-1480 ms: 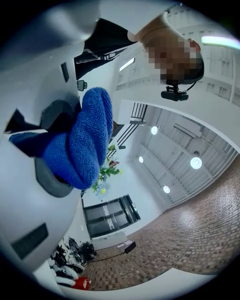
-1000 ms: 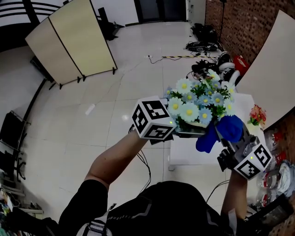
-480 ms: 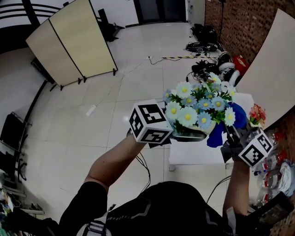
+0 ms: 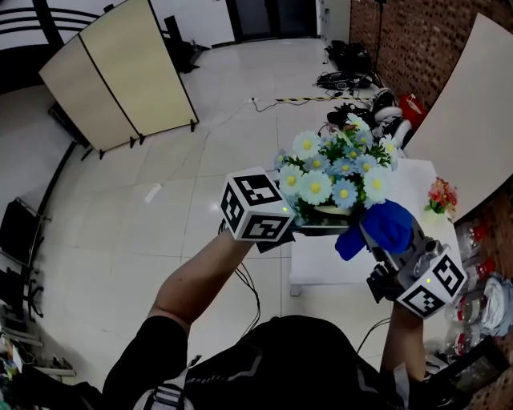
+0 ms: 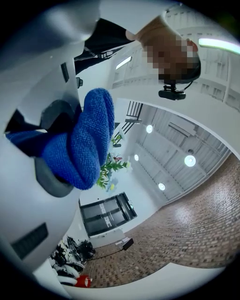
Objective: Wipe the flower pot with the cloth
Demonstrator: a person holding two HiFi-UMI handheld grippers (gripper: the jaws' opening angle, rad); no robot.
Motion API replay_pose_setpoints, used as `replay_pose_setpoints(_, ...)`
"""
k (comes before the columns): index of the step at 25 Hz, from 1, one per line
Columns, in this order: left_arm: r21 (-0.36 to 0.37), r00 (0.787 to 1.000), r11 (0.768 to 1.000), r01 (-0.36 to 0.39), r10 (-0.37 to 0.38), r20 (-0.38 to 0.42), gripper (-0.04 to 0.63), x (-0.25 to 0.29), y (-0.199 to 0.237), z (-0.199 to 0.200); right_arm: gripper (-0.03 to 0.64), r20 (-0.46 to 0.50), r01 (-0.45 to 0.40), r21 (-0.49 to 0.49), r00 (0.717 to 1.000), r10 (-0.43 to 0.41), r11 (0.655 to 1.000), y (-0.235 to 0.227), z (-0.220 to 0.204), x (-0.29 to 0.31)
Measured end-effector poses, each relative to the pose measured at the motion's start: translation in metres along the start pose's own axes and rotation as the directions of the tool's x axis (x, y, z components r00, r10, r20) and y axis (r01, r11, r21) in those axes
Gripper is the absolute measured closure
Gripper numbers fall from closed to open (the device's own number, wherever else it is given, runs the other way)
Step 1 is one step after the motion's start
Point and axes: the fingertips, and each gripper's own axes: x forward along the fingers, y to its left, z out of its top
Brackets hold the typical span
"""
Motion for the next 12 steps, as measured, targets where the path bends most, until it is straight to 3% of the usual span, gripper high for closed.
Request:
replay_pose_setpoints(6,0.024,0.999,0.999,0.045,-0.046,0.016,0.061,-0.001,-0.008,0.009,0.528,0.026,0.03,-0.01,0.999,-0.03,0.999,-0.023,0.008,-0.002)
replay_pose_setpoints(12,0.052,0.996,0.995,0.087,-0.089,0.022,0.061,-0.007,-0.014,0.015,0.528,0.028,0.062,0.053,0.998,-0.063,0.997,-0.053,0.012,0.004)
